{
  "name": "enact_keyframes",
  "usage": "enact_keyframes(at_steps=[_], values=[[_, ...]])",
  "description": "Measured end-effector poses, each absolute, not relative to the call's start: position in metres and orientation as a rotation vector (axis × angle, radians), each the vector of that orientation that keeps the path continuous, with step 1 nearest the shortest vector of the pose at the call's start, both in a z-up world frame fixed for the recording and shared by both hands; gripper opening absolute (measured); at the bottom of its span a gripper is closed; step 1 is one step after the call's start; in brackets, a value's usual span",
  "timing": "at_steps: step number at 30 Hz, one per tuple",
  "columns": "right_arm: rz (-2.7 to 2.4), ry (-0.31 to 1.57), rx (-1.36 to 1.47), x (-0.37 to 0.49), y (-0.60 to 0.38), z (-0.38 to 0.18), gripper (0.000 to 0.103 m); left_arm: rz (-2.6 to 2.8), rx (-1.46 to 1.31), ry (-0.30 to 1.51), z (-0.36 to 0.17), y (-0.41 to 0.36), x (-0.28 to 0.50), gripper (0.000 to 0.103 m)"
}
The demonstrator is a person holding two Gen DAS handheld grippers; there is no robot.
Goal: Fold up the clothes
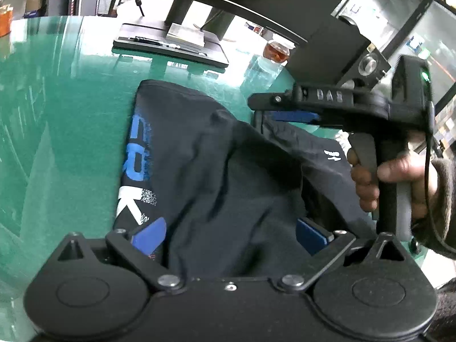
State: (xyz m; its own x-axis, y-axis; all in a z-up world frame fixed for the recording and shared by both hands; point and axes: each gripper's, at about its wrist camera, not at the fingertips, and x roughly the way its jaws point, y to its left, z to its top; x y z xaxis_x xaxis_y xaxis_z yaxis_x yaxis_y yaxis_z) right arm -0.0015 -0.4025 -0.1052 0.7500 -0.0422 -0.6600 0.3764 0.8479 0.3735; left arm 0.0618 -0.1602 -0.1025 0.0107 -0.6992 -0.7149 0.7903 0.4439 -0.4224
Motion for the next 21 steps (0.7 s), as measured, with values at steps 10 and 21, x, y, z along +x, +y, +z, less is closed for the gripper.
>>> enact_keyframes(at_steps=[10, 21], values=[[-0.067, 0.821, 0.486, 0.037, -0.375, -0.125, 0.005, -1.157, 0.115, 1.034, -0.103, -0.164, 0.058, 0.102], [0.397, 0.796, 0.582, 0.001, -0.358, -0.085, 0.06, -1.157, 0.116, 1.026, -0.104, -0.164, 0.058, 0.102]])
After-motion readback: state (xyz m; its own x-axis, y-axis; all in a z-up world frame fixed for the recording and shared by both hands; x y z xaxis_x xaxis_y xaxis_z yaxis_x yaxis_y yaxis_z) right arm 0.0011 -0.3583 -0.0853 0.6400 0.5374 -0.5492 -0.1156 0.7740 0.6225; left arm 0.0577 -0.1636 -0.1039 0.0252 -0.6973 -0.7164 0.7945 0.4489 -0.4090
